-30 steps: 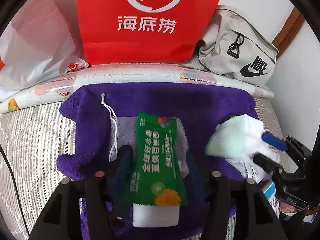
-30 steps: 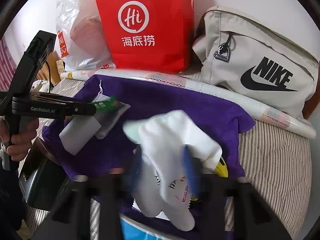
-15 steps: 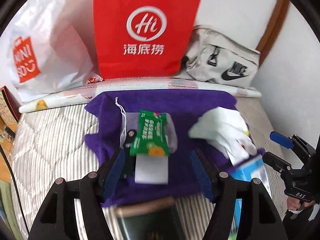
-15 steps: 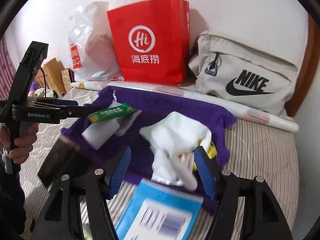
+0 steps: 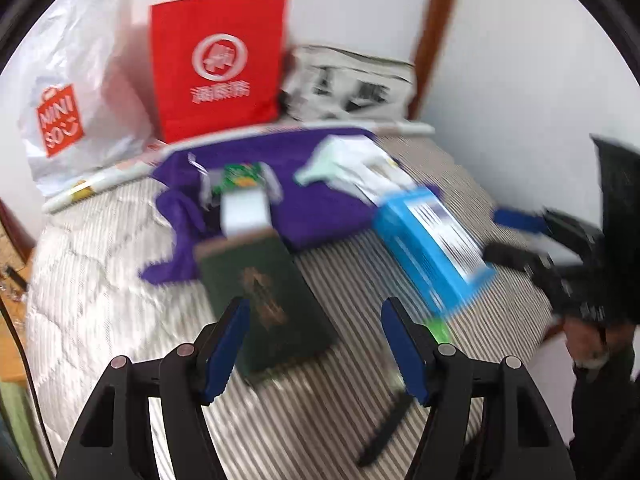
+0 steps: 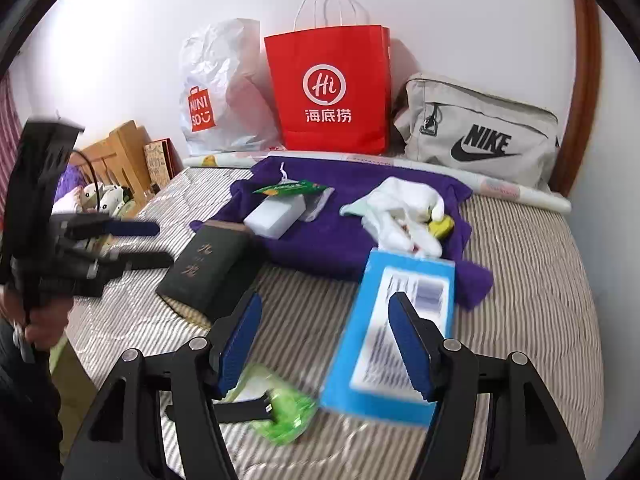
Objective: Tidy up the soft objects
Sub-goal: 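Grasp the black strap with the left gripper while the right moves toward the wet-wipe pack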
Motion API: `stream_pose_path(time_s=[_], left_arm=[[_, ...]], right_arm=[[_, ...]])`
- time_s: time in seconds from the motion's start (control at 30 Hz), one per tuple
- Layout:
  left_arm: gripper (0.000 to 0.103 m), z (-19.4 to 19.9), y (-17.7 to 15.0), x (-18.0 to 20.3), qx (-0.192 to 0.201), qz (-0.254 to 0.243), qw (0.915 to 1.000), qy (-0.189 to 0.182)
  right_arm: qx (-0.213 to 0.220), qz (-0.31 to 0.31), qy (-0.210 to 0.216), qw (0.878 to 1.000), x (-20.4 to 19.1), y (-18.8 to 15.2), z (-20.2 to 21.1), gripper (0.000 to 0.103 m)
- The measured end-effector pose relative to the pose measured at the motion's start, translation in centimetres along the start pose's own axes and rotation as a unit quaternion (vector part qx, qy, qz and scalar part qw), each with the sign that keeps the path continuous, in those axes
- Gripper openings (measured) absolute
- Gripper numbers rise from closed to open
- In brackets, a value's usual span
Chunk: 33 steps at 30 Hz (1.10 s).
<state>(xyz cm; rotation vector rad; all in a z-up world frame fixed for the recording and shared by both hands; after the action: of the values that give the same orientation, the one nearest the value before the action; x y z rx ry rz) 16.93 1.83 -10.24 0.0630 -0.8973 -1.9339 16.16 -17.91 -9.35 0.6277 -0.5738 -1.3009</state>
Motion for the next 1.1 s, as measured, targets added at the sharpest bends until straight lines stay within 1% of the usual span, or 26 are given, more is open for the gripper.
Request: stream_pose_path(time_s=[0.13,0.23,0.37,0.43,0.5,0.57,0.63,0.73,0.8,0.87,0.9,0.93,1.0,1.1], left_arm=[[0.066,-1.6,-4.0,2.3,-0.033,-0.021,0.9988,-0.029],[0.066,-3.1,-6.1,3.3,-0.055,-0.030,0.9975,-0.033],[0.066,-5.3,-7.9,4.1,-0.079,-0.039,0.9948,-0.051],[0.063,-6.5,-8.7,4.8,-0.094,-0.048,0.9930,-0.053],[0.062,-7.3,-9.2,5.2,-0.102,-0.059,0.9919,-0.049],[0.062,-8.2,-9.8,5.6,-0.110,-0.073,0.9906,-0.034],[0.062,-9.0,-10.2,5.7,-0.114,-0.087,0.9897,-0.007],[0.060,-9.4,-10.2,6.2,-0.106,-0.109,0.9881,0.021],[0.051,-9.5,-10.3,6.8,-0.099,-0.123,0.9871,0.027],[0.031,-9.6,-10.2,7.3,-0.097,-0.123,0.9875,0.019],[0.025,-9.5,-10.1,7.4,-0.094,-0.125,0.9875,0.020],[0.022,-9.5,-10.1,7.6,-0.093,-0.126,0.9874,0.021],[0.022,-9.2,-10.1,7.6,-0.091,-0.119,0.9884,0.024],[0.020,-8.2,-9.8,7.4,-0.079,-0.095,0.9923,0.014]], right_arm=[[-0.002,-0.012,-0.008,1.000,-0.6,-1.2,1.0,0.065],[0.000,-0.012,-0.021,1.000,-0.5,-1.6,1.6,0.065],[0.005,-0.025,-0.025,0.999,0.0,-2.2,2.2,0.065],[0.004,-0.029,-0.027,0.999,0.2,-2.6,2.3,0.065],[0.002,-0.035,-0.027,0.999,0.6,-3.2,2.4,0.065],[0.001,-0.039,-0.028,0.999,1.0,-3.7,2.3,0.065],[-0.002,-0.044,-0.031,0.999,1.6,-4.1,2.2,0.065],[-0.002,-0.050,-0.031,0.998,2.6,-4.9,2.3,0.065],[-0.003,-0.053,-0.031,0.998,3.1,-5.4,2.4,0.065],[-0.006,-0.056,-0.028,0.998,3.5,-5.9,2.6,0.065],[-0.007,-0.057,-0.029,0.998,3.7,-6.3,2.6,0.065],[-0.007,-0.057,-0.030,0.998,3.9,-6.6,2.7,0.065],[-0.009,-0.057,-0.028,0.998,4.0,-7.1,2.7,0.065],[-0.015,-0.058,-0.016,0.998,3.7,-7.8,2.6,0.065]])
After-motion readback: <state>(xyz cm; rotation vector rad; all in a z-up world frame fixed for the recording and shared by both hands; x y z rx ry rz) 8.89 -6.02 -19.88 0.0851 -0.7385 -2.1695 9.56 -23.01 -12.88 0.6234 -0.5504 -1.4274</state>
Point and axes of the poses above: each gripper's, at about its wrist camera, not at the fingertips, and z roughly against the way its jaws point, x to its right, y to its top, the point moved 5 cm from there along -z, roughly the way its jaws point, and after that the axes turned 12 degrees about -y, right-handed, at the moved point
